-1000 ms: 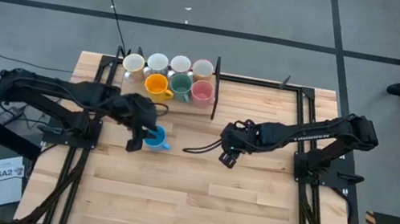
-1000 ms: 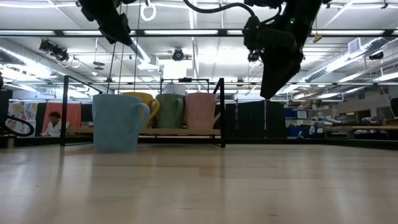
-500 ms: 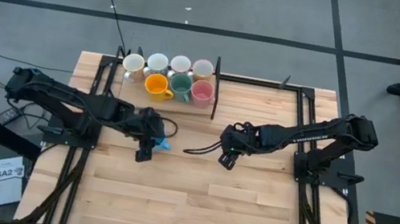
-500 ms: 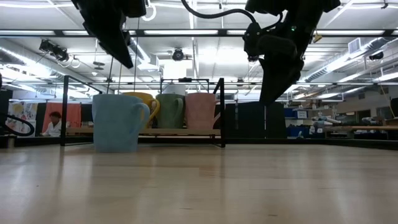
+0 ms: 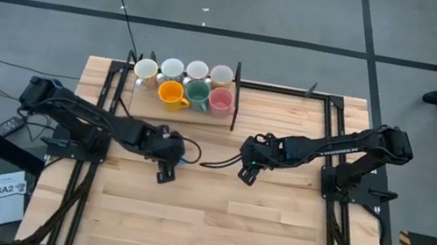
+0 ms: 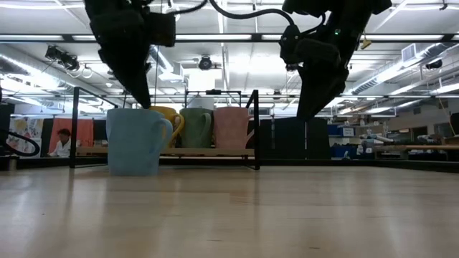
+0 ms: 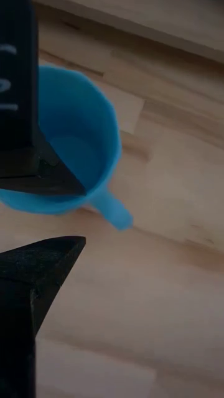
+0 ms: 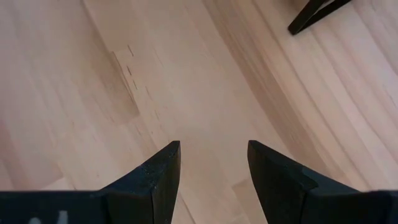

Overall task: Place coffee mugs
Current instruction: Put the blue mug on the shelf

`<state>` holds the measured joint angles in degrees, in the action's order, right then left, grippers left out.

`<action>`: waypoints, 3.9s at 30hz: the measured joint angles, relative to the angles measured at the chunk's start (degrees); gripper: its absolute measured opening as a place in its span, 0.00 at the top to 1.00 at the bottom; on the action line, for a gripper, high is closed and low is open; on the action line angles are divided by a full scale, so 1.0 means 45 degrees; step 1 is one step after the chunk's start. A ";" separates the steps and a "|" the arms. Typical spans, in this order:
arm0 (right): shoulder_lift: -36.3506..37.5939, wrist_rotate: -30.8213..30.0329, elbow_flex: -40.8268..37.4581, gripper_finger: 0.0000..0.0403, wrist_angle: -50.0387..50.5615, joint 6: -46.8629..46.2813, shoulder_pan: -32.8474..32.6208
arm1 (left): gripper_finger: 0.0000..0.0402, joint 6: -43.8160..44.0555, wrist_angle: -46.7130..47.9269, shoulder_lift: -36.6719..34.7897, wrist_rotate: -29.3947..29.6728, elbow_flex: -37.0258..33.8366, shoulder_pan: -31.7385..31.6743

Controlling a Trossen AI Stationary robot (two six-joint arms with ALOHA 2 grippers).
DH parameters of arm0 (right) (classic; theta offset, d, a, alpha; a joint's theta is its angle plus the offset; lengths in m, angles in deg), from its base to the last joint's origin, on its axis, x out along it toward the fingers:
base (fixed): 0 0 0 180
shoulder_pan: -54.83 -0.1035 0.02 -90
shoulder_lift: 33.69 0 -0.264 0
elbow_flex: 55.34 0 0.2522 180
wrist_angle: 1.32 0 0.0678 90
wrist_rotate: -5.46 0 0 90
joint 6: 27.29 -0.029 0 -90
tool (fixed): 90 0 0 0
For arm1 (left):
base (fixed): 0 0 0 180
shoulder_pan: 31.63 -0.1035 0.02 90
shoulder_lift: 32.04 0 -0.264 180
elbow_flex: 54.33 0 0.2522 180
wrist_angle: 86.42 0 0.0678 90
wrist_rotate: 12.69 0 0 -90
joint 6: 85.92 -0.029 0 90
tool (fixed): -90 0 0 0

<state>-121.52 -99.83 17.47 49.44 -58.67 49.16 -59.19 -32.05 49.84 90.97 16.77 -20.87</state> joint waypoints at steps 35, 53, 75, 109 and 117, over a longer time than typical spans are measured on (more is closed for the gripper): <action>-0.0010 0.0087 0.0010 0.52 -0.0128 0.0000 -0.0001 | 0.93 -0.2918 0.3969 0.0682 0.0369 0.0835 -0.0050; -0.0019 0.0423 0.0015 0.52 -0.0345 0.0000 -0.0116 | 0.92 -0.6091 0.6138 -0.4083 0.1318 0.0840 -0.3395; -0.0019 0.0742 0.0015 0.52 -0.0599 0.0068 -0.0155 | 0.92 -0.8853 0.5220 -0.4476 0.0190 -0.0648 -0.8236; -0.0019 0.0787 0.0015 0.52 -0.0604 0.0102 -0.0155 | 0.92 -0.9557 0.3932 -0.4481 -0.1595 -0.2166 -0.9950; -0.0015 0.0787 0.0015 0.52 -0.0604 0.0102 -0.0155 | 0.91 -1.0552 0.3521 -0.4456 -0.1491 -0.2204 -0.9952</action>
<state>-121.59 -96.29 17.54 46.72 -58.21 48.46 -106.67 -16.21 29.79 84.26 6.85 -65.66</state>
